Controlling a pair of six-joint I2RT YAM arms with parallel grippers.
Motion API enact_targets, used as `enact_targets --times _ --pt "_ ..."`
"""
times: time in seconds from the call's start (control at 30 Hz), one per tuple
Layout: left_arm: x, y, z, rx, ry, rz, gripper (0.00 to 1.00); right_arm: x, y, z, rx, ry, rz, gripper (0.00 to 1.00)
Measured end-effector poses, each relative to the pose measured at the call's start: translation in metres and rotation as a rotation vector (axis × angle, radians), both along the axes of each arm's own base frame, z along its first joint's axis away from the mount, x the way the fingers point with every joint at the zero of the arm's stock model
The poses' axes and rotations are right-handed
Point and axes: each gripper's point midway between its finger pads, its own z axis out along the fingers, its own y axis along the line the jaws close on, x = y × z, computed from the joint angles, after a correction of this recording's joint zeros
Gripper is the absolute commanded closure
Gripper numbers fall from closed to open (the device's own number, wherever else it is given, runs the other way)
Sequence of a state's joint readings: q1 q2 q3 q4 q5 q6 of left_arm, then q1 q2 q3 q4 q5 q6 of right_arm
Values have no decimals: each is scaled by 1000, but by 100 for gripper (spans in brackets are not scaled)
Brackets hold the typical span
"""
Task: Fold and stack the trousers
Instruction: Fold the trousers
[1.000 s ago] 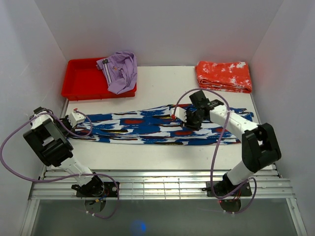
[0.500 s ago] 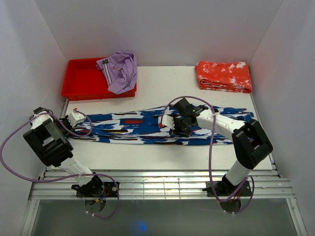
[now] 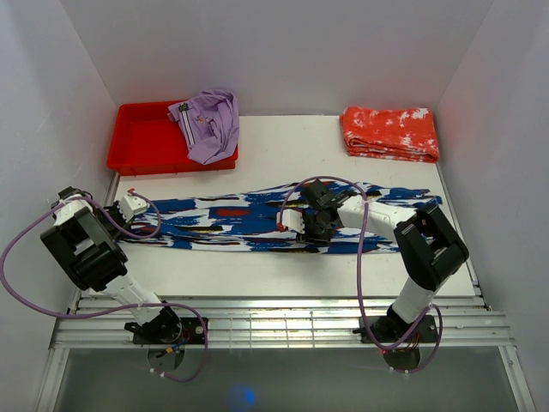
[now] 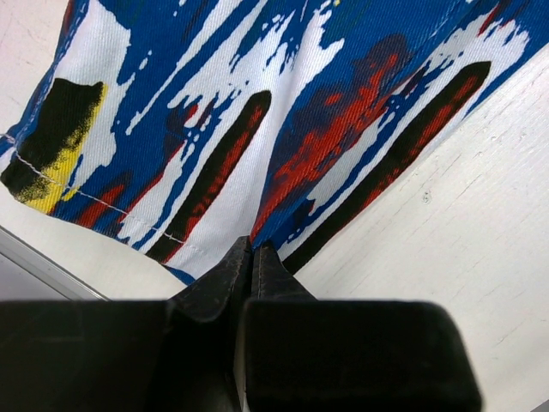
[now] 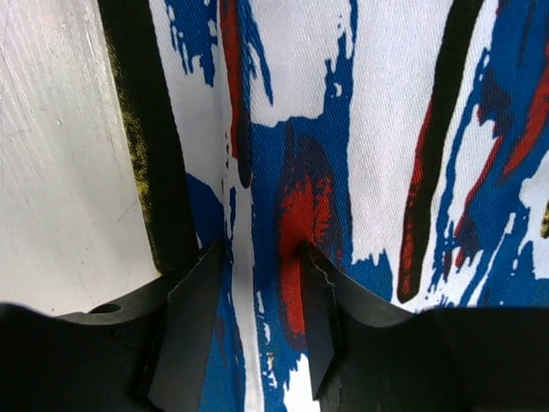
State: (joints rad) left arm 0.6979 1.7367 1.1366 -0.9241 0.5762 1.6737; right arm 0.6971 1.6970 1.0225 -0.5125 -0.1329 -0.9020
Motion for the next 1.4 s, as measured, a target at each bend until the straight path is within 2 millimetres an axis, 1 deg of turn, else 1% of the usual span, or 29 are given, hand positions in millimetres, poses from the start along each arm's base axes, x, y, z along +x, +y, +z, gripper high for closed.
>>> enact_targets --times 0.03,0.07,0.13,0.17,0.27,0.37,0.43,0.6,0.73,0.8,0.87,0.97,1.03,1.1,1.2,1.3,1.4 --pt "0 0 0 0 0 0 89 0 0 0 0 0 1 58" --pt "0 0 0 0 0 0 90 -1 0 0 0 -1 3 69" --pt "0 0 0 0 0 0 94 -1 0 0 0 -9 13 82" --pt "0 0 0 0 0 0 96 -1 -1 0 0 -15 15 92" --pt "0 0 1 -1 0 0 100 0 -2 1 -2 -29 19 92" --pt "3 1 5 0 -7 0 100 3 -3 4 -3 -45 16 92" --pt "6 3 10 1 -16 3 100 4 -2 11 6 -64 14 92" --pt "25 11 36 12 -70 15 100 15 -3 39 67 -134 -8 92" --pt "41 13 61 10 -132 19 100 25 -3 54 111 -168 -28 92" --pt "46 12 69 7 -159 24 100 28 -3 59 126 -172 -35 92" --pt "50 12 79 7 -190 34 100 28 -3 64 141 -173 -36 92" --pt "54 14 95 17 -250 46 100 23 -1 73 169 -169 -25 92" --pt "52 15 101 31 -291 50 100 20 0 79 192 -172 -17 92" --pt "42 16 100 39 -304 63 100 15 0 80 206 -167 -10 92" --pt "27 18 88 23 -287 86 100 3 -1 68 208 -127 4 92" --pt "13 17 68 0 -246 104 100 -14 -1 49 199 -79 27 92" --pt "-1 16 40 -5 -196 116 100 -28 -1 29 171 -33 49 92"
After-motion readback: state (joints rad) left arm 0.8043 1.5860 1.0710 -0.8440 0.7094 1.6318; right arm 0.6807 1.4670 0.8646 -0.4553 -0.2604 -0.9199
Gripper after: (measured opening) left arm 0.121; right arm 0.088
